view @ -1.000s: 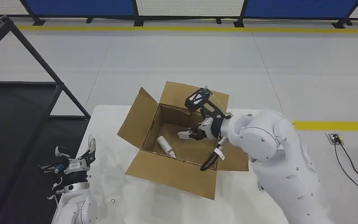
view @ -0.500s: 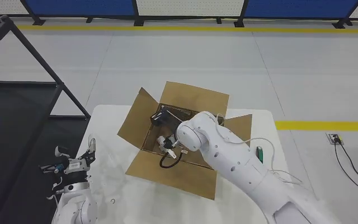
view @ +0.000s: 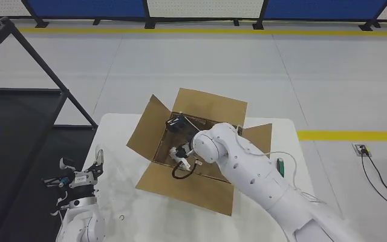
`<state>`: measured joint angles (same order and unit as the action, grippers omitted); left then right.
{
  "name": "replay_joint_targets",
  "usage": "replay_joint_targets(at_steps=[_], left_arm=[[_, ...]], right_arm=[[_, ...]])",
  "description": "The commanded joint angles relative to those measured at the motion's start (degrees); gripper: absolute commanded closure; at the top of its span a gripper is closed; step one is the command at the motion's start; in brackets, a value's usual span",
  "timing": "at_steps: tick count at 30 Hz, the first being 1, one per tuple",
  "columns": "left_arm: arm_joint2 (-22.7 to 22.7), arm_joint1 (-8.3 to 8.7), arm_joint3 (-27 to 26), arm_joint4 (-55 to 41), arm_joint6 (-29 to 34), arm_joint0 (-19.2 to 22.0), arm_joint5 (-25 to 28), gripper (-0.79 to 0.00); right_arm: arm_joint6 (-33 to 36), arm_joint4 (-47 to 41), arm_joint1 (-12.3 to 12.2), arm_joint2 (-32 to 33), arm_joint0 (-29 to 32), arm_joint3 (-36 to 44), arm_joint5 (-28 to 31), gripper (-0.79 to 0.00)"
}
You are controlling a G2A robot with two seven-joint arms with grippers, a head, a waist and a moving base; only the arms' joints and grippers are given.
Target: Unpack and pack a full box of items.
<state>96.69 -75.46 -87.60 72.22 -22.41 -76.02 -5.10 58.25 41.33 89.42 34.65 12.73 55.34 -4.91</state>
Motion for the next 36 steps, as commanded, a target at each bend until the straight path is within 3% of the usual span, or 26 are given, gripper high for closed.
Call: replay_joint_targets(at_steps=[1, 4, 10, 17, 21, 30, 36], left_arm=[[0.0, 0.00, 0.0, 0.0, 0.0, 0.0, 0.0, -0.785], [0.0, 0.00, 0.0, 0.0, 0.0, 0.0, 0.0, -0.785], [0.0, 0.00, 0.0, 0.0, 0.0, 0.0, 0.0, -0.785], [0.0, 0.00, 0.0, 0.0, 0.0, 0.0, 0.0, -0.785], [0.0, 0.00, 0.0, 0.0, 0.0, 0.0, 0.0, -0.785], [0.0, 0.00, 0.0, 0.0, 0.0, 0.0, 0.0, -0.785], [0.0, 0.00, 0.0, 0.0, 0.0, 0.0, 0.0, -0.785]], right_arm=[[-0.3, -0.7, 1.2, -1.2, -0.9, -3.3, -1.1, -0.785], [0.5, -2.2, 3.6, -3.6, -2.4, -8.7, 0.0, -0.785], [3.8, -5.7, 8.0, -6.8, -6.1, -18.2, 8.0, -0.785], [7.7, -6.1, 10.2, -8.2, -8.4, -23.5, 18.6, -0.785], [10.2, -4.5, 10.7, -9.2, -8.7, -24.2, 21.7, -0.785], [16.8, -2.9, 10.9, -9.2, -8.8, -25.0, 19.6, -0.785], [12.7, -3.5, 11.1, -7.8, -8.7, -24.2, 17.9, -0.785]])
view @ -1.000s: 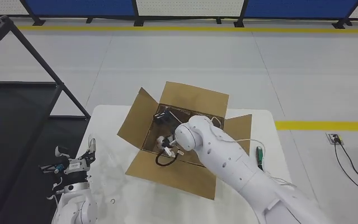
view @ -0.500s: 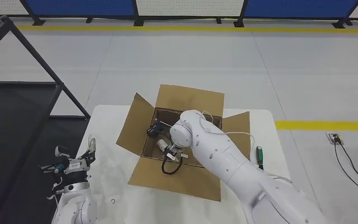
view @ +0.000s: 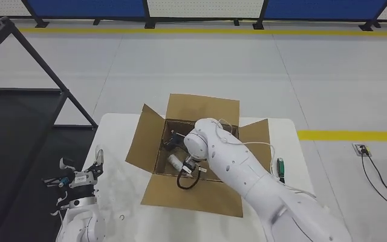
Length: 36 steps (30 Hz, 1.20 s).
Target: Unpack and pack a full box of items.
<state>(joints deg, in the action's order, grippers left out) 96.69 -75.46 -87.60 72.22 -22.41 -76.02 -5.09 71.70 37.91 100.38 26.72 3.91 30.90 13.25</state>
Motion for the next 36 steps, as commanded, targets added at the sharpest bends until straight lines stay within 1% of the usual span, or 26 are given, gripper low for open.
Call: replay_joint_targets(at_steps=[1, 8, 15, 22, 30, 36], left_arm=[[0.0, 0.00, 0.0, 0.0, 0.0, 0.0, 0.0, -0.785], [0.0, 0.00, 0.0, 0.0, 0.0, 0.0, 0.0, -0.785], [0.0, 0.00, 0.0, 0.0, 0.0, 0.0, 0.0, -0.785], [0.0, 0.00, 0.0, 0.0, 0.0, 0.0, 0.0, -0.785], [0.0, 0.00, 0.0, 0.0, 0.0, 0.0, 0.0, -0.785], [0.0, 0.00, 0.0, 0.0, 0.0, 0.0, 0.0, -0.785]], right_arm=[[-1.1, 0.1, 0.3, 0.0, 0.2, 0.2, -0.3, -0.785], [-5.6, 0.4, 2.6, -0.7, 0.6, -2.6, -2.8, -0.785], [-9.5, 2.1, 5.9, -2.3, 0.9, -7.6, -8.0, -0.785], [-10.2, 3.5, 8.5, -3.1, 0.7, -12.7, -10.3, -0.785], [-11.7, 4.0, 10.3, -3.1, 0.9, -16.7, -8.3, -0.785], [-13.8, 5.5, 11.3, -3.3, 1.0, -19.1, -11.5, -0.785]])
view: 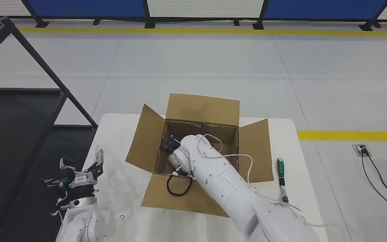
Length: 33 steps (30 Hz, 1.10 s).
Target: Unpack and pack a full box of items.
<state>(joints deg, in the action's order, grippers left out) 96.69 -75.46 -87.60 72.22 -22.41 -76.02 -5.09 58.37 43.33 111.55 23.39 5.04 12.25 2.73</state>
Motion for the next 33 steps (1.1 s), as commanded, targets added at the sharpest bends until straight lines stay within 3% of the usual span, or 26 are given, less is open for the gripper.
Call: replay_joint_targets(at_steps=[1, 8, 13, 26, 32, 33], left_arm=[[0.0, 0.00, 0.0, 0.0, 0.0, 0.0, 0.0, -0.785], [0.0, 0.00, 0.0, 0.0, 0.0, 0.0, 0.0, -0.785], [0.0, 0.00, 0.0, 0.0, 0.0, 0.0, 0.0, -0.785], [0.0, 0.00, 0.0, 0.0, 0.0, 0.0, 0.0, -0.785], [0.0, 0.00, 0.0, 0.0, 0.0, 0.0, 0.0, -0.785], [0.0, 0.00, 0.0, 0.0, 0.0, 0.0, 0.0, -0.785]], right_arm=[[-0.9, 0.3, 0.2, 0.1, -0.1, -0.8, -2.0, -0.785], [-3.3, 0.2, 0.6, 1.1, -1.4, -2.5, -6.1, -0.785], [-4.1, -0.1, 0.6, 1.7, -1.7, -2.0, -2.8, -0.785], [-6.5, 3.6, 1.6, 1.0, 0.3, -2.4, -1.6, -0.776], [-7.9, 3.7, 1.5, 1.5, 0.3, -3.7, -0.9, -0.388], [-8.3, 3.6, 1.4, 1.6, 0.4, -3.9, -0.7, -0.372]])
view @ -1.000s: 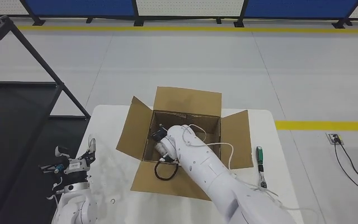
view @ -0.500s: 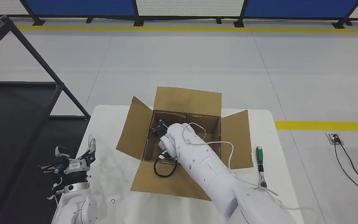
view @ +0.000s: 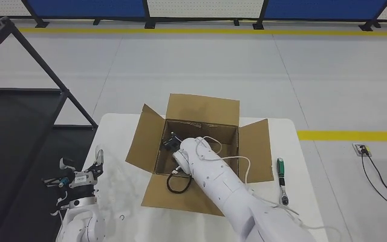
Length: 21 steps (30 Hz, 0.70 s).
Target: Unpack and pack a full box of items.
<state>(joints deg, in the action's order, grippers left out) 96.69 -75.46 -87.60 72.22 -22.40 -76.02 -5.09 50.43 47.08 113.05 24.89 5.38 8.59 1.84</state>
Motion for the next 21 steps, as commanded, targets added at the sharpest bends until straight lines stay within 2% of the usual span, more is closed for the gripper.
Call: replay_joint_targets(at_steps=[1, 12, 13, 14, 15, 17, 21], left_arm=[[0.0, 0.00, 0.0, 0.0, 0.0, 0.0, 0.0, -0.785], [0.0, 0.00, 0.0, 0.0, 0.0, 0.0, 0.0, -0.785], [0.0, 0.00, 0.0, 0.0, 0.0, 0.0, 0.0, -0.785], [0.0, 0.00, 0.0, 0.0, 0.0, 0.0, 0.0, -0.785], [0.0, 0.00, 0.0, 0.0, 0.0, 0.0, 0.0, -0.785], [0.0, 0.00, 0.0, 0.0, 0.0, 0.0, 0.0, -0.785], [0.0, 0.00, 0.0, 0.0, 0.0, 0.0, 0.0, -0.785]], right_arm=[[-0.5, -0.2, -0.1, 0.3, 0.2, -0.4, 0.4, -0.376], [-1.7, -0.6, -0.8, 1.4, 1.2, -0.8, 2.1, -0.357], [-1.7, -0.7, -0.9, 1.6, 1.2, -0.8, 2.5, -0.332], [-1.8, -0.7, -1.0, 1.7, 1.2, -0.8, 2.6, -0.274], [-2.0, -0.7, -1.0, 1.8, 1.2, -0.8, 2.6, -0.117], [-2.5, -1.0, -1.2, 2.1, 1.1, -0.7, 2.6, -0.009], [-2.9, -1.7, -1.6, 2.8, 0.6, -0.7, 3.8, 0.000]])
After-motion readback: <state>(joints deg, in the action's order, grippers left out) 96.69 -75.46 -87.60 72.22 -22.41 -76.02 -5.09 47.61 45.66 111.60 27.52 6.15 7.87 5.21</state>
